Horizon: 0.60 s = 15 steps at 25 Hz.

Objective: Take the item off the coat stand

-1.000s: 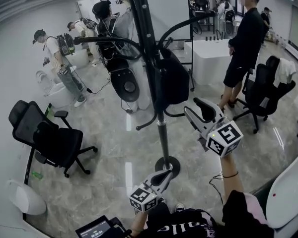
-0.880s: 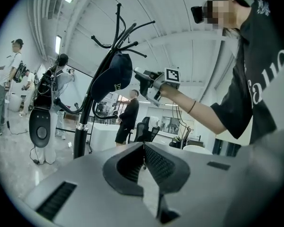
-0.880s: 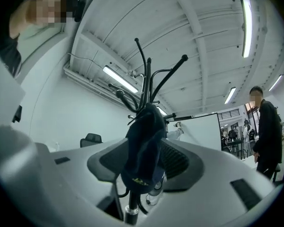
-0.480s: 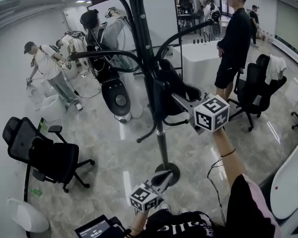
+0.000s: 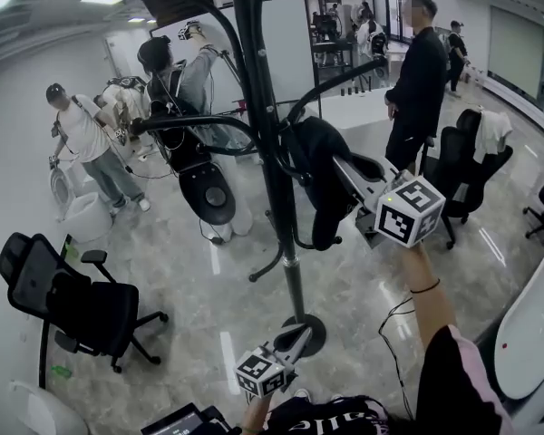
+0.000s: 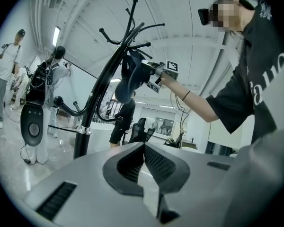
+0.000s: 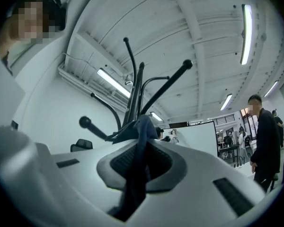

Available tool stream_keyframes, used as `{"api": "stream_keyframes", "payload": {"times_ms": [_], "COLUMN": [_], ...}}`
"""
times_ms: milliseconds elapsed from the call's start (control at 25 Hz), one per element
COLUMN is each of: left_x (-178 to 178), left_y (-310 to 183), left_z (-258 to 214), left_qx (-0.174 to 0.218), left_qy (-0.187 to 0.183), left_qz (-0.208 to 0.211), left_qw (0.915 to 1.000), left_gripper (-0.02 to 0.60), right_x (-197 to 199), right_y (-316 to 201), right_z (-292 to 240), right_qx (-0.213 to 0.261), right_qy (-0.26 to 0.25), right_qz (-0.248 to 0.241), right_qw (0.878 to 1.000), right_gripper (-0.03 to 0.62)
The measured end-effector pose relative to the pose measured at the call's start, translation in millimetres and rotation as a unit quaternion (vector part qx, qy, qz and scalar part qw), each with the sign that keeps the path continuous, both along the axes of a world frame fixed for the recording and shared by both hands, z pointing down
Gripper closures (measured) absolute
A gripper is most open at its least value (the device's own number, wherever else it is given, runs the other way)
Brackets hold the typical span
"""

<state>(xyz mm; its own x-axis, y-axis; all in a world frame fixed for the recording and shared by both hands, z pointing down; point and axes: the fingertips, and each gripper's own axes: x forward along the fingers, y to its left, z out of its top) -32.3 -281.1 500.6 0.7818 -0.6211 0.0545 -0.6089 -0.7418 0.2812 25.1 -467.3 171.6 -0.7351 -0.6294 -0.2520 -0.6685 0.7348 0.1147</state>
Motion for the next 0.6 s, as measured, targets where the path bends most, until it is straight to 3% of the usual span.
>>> {"api": "stream_keyframes", "payload": {"times_ms": [320, 600], "left_x": [-8, -1], "left_y": [-8, -12], "left_z": [7, 16], "left_qx": [-0.006, -0.005], "left_qy": [-0.001, -0.002], "left_qz": [-0.005, 0.003], "left_qw": [1.0000, 1.0000], "left_gripper": [0.577, 0.577], "right_x": [50, 110], "right_y": [12, 23], "right_z": [-84, -114], "right_qx": [0.069, 0.104], "right_qy": [-0.052, -0.084], "right_qz": [0.035, 0.099], "right_qw": [0.996, 0.986], "right_gripper": [0.556, 0.556]}}
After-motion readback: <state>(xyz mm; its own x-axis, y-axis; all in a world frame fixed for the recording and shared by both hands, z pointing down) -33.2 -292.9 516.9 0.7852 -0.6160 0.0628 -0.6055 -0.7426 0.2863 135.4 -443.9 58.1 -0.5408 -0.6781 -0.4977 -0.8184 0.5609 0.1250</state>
